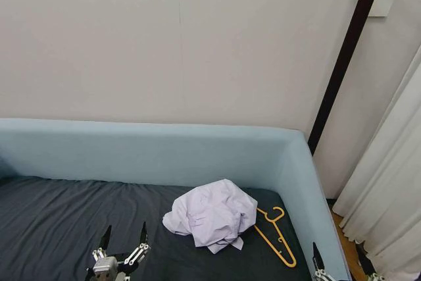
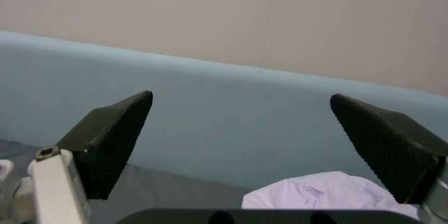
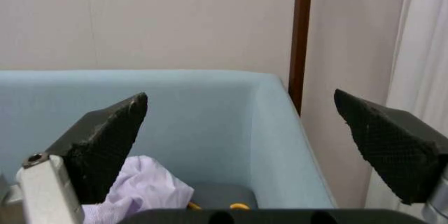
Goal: Pick up the clothes from the sofa and hang them on the clothes hanger.
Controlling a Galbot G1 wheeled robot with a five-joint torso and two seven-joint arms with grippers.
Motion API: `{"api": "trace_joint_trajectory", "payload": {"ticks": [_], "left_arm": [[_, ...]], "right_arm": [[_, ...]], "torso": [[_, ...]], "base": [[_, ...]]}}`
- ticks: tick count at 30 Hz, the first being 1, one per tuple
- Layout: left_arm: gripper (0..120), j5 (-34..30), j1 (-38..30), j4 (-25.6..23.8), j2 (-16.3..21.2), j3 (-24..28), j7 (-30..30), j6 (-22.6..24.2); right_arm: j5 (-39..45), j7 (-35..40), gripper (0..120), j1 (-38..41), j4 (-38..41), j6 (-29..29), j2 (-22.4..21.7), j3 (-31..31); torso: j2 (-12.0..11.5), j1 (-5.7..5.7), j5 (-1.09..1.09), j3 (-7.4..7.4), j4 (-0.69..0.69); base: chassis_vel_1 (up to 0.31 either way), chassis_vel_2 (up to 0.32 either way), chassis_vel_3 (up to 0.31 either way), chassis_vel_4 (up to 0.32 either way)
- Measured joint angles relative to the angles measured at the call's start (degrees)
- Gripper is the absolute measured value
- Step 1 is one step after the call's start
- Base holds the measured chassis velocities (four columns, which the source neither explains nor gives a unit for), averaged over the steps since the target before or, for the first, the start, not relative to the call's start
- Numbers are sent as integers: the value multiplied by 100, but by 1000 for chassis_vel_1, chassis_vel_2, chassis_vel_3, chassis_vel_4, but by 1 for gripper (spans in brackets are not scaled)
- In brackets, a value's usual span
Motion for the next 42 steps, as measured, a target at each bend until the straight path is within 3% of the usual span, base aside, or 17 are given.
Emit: {"api": "trace_joint_trajectory", "payload": {"ticks": [14, 19, 30, 32, 35, 38, 42], "left_arm": [[99, 225, -64, 71, -287, 20, 2, 65], [99, 263, -91, 202, -380, -4, 14, 69], [99, 500, 58, 338, -467, 24, 37, -70], [99, 518, 71, 343, -486, 26, 38, -73], [99, 622, 107, 367, -571, 37, 39, -90], [99, 663, 134, 368, -608, 42, 40, -97], [99, 758, 206, 386, -676, 34, 40, -119]], "right_arm": [[237, 47, 100, 129, -106, -261, -266, -194], [619, 173, 100, 225, -109, -698, -717, -338], [1975, 570, 100, 591, -147, -1714, -2551, -704], [2091, 577, 100, 666, -188, -1798, -2698, -745], [2588, 646, 100, 1125, -425, -2140, -3297, -965], [2850, 664, 100, 1474, -568, -2306, -3577, -1084], [3782, 705, 100, 2408, -998, -3036, -4257, -1520]], "torso": [[0, 0, 0, 0, -1], [0, 0, 0, 0, 0], [0, 0, 1, 0, 0], [0, 0, 1, 0, -1], [0, 0, 2, 0, -2], [0, 0, 2, 0, 0], [0, 0, -1, 0, 0]], "base": [[0, 0, 0, 0], [0, 0, 0, 0], [0, 0, 0, 0], [0, 0, 0, 0], [0, 0, 0, 0], [0, 0, 0, 0], [0, 0, 0, 0]]}}
